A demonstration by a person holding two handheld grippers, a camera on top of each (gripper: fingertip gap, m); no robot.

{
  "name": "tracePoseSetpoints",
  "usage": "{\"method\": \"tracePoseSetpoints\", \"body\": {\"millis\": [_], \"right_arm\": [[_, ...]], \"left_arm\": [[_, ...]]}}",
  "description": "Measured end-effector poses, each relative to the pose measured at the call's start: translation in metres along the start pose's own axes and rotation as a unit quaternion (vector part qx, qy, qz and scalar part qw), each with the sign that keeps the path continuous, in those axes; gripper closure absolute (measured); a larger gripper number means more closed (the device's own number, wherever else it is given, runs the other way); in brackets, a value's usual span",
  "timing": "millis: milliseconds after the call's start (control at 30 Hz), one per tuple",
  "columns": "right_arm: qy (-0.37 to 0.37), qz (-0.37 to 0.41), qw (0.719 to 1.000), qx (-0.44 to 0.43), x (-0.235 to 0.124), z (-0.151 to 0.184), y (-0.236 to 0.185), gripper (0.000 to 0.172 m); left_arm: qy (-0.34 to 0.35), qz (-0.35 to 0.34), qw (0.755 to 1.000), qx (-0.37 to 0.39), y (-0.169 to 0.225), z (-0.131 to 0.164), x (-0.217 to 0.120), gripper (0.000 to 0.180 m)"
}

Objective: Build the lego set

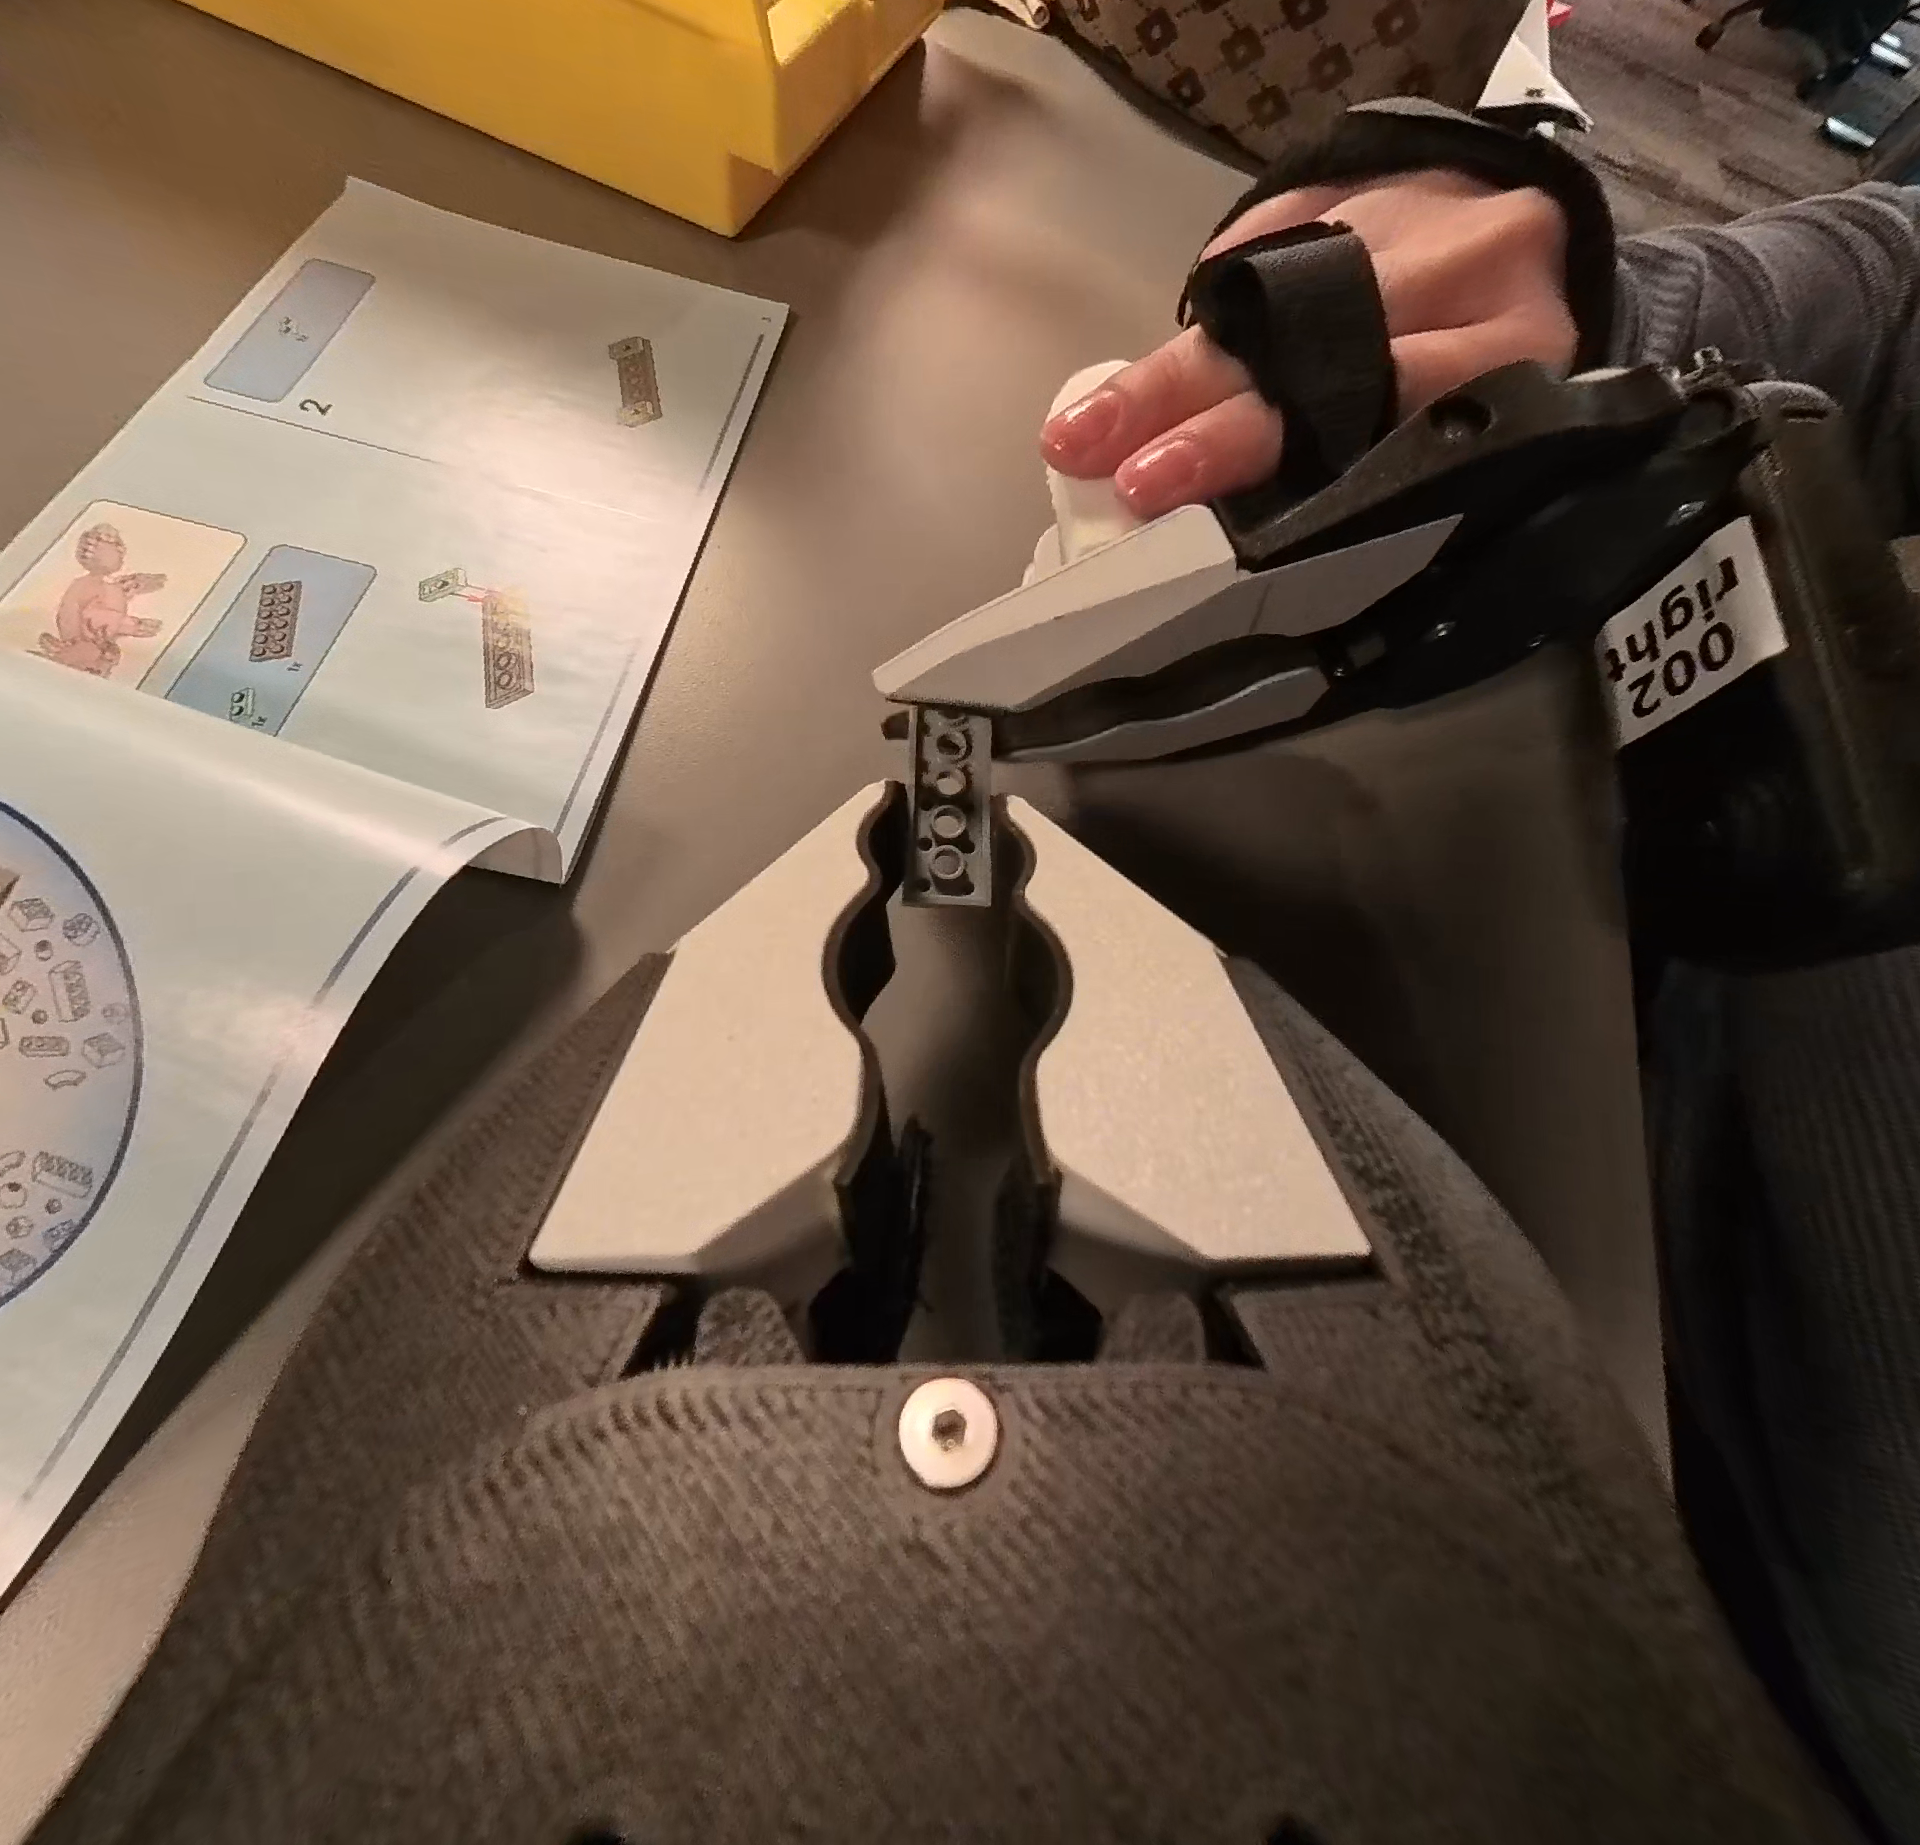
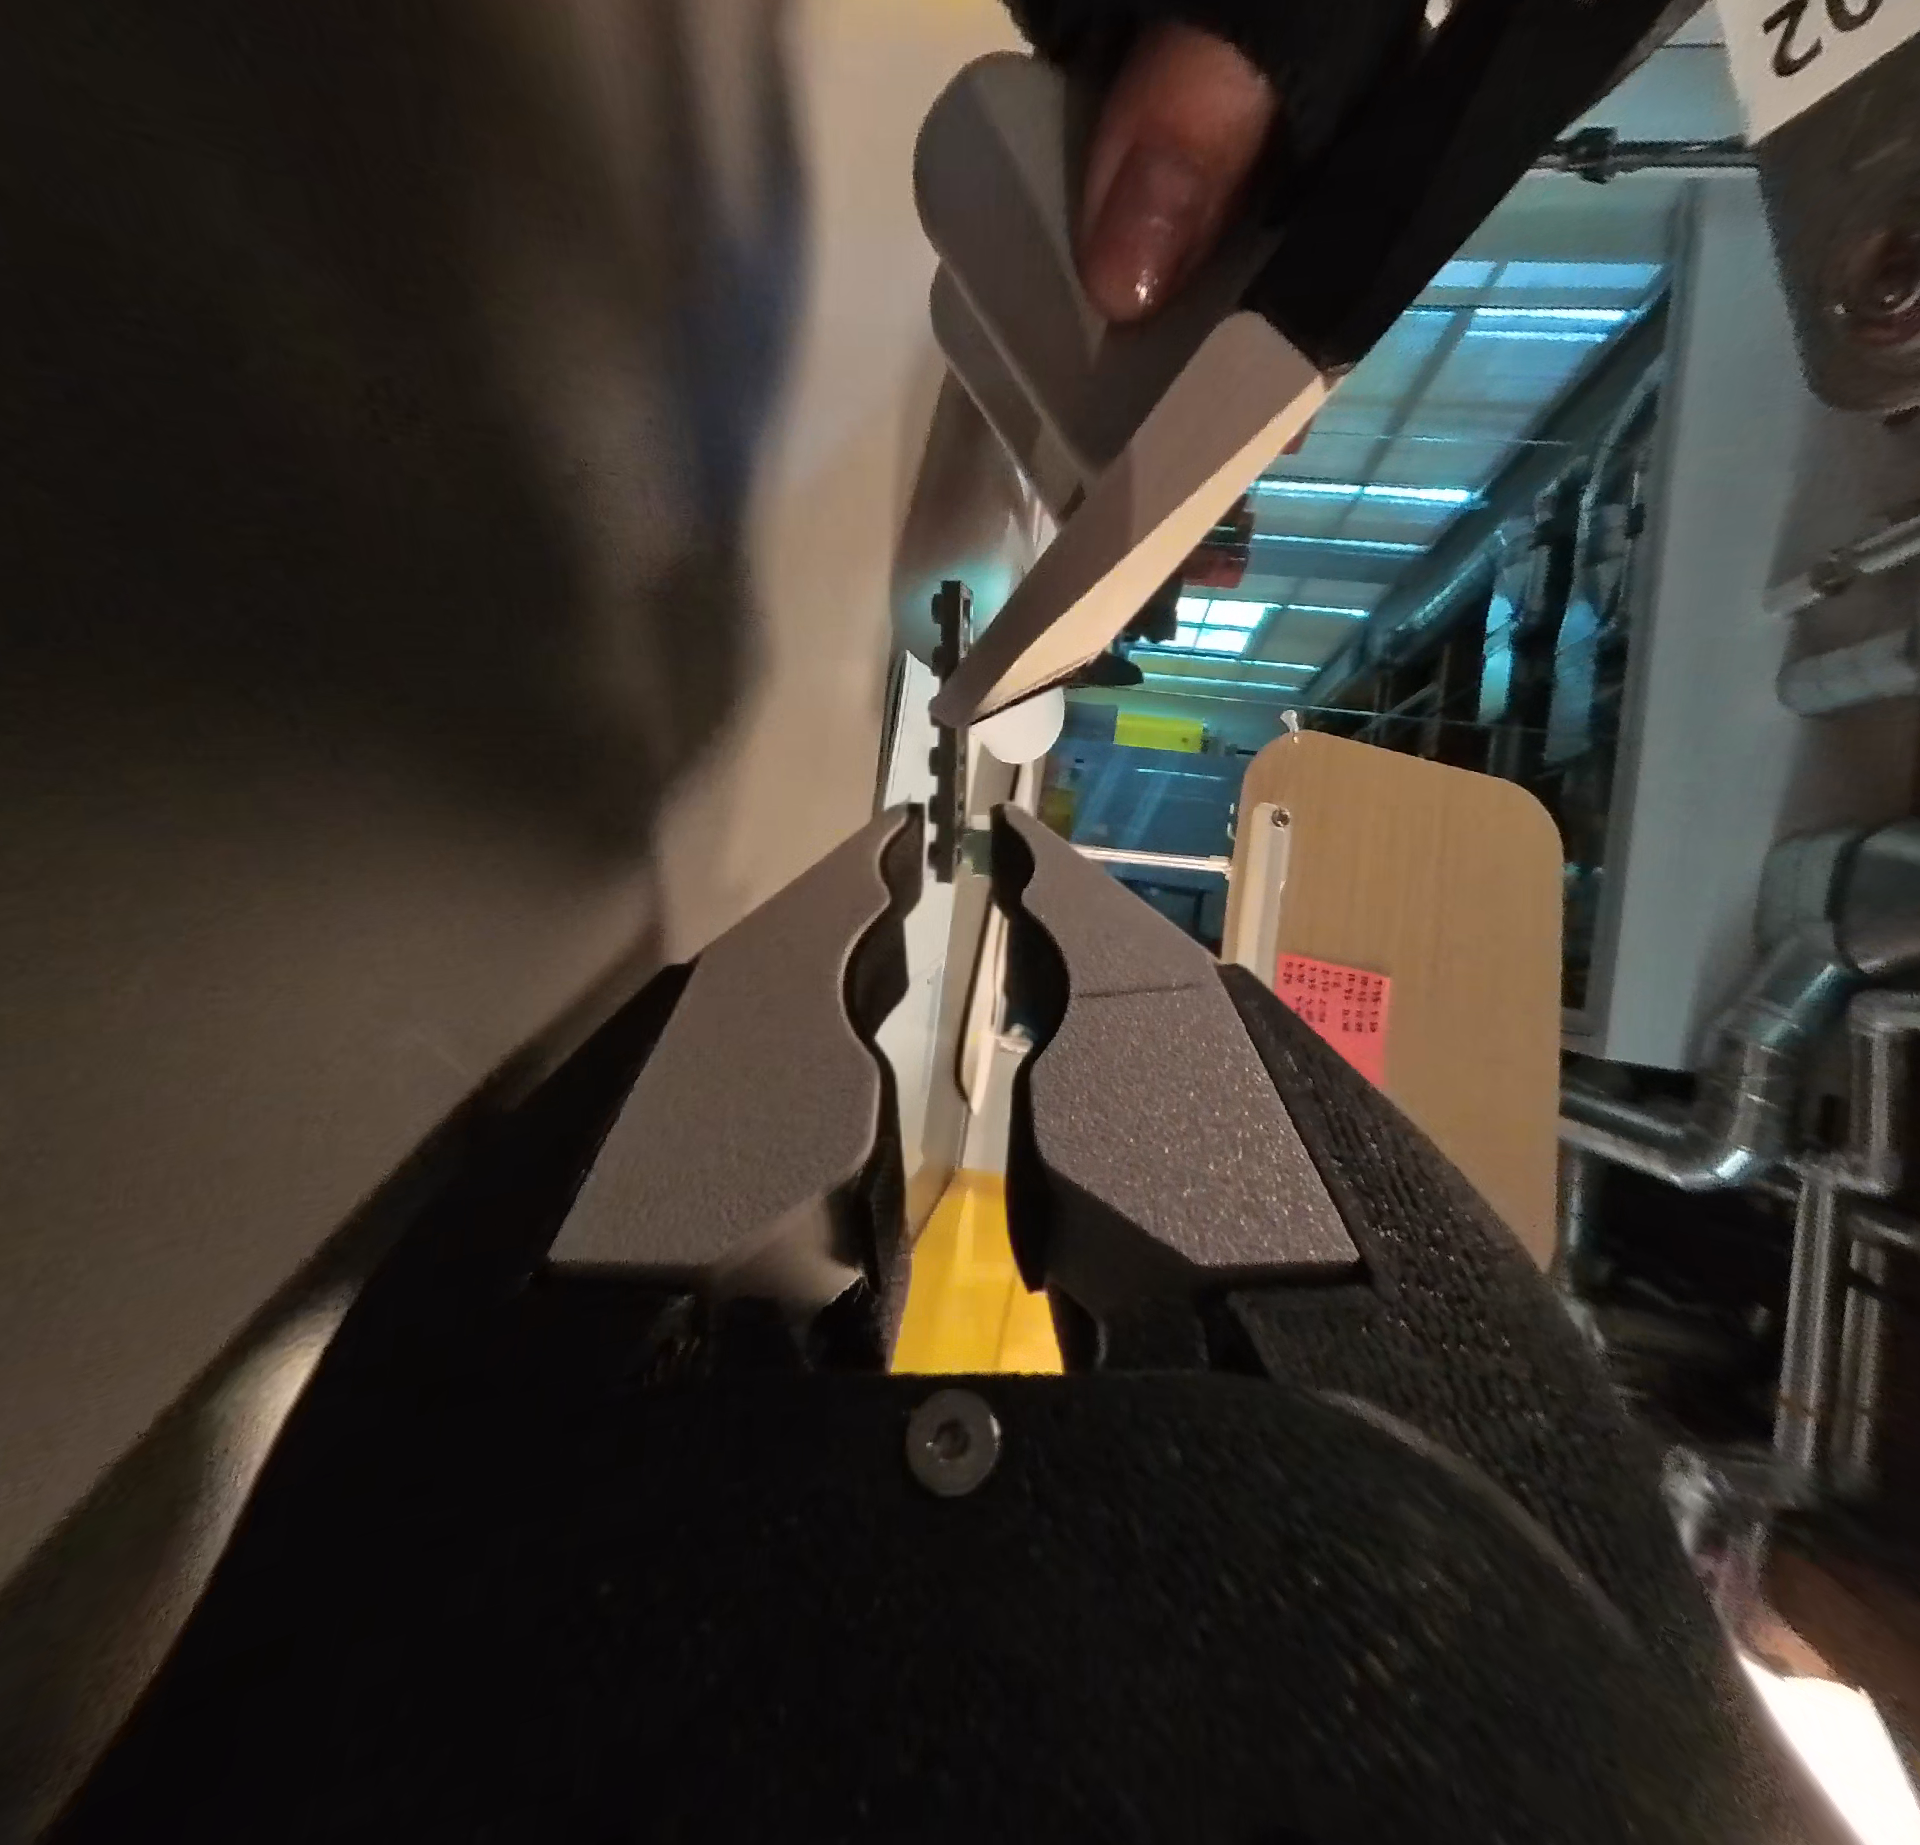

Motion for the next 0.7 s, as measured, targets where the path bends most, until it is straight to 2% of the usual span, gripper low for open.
{"method": "tracePoseSetpoints", "body": {"millis": [167,300,333,400,467,567,700], "right_arm": [[-0.008,0.009,1.0,0.008,0.0,0.0,0.001,0.164],[-0.006,-0.025,0.997,0.073,-0.001,0.002,0.005,0.164],[-0.001,-0.041,0.994,0.103,0.0,0.003,0.006,0.164],[0.007,-0.077,0.982,0.17,0.001,0.008,0.008,0.164],[0.017,-0.107,0.969,0.222,0.002,0.013,0.009,0.164],[0.027,-0.138,0.953,0.27,0.003,0.019,0.008,0.164],[0.037,-0.155,0.944,0.288,0.003,0.02,0.008,0.164]], "left_arm": [[0.008,0.013,1.0,-0.025,-0.002,0.0,0.0,0.165],[0.013,0.012,1.0,-0.009,0.0,0.0,0.0,0.165],[0.016,0.004,1.0,0.015,0.001,-0.001,-0.001,0.165],[0.008,-0.027,0.996,0.082,0.005,-0.003,-0.002,0.145],[0.0,-0.063,0.985,0.161,0.009,-0.003,-0.002,0.136],[-0.007,-0.087,0.965,0.249,0.017,-0.001,-0.001,0.14],[-0.034,-0.108,0.941,0.318,0.023,0.004,0.005,0.149]]}}
Point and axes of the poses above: each gripper's, where its closed fingertips meet, x out along the fingers, z out of its underside, y = z × x across the jaws, the point moved 9 cm from there along -x, back along the fingers, and after that the axes turned 1 degree about z, right-handed, at the moved point
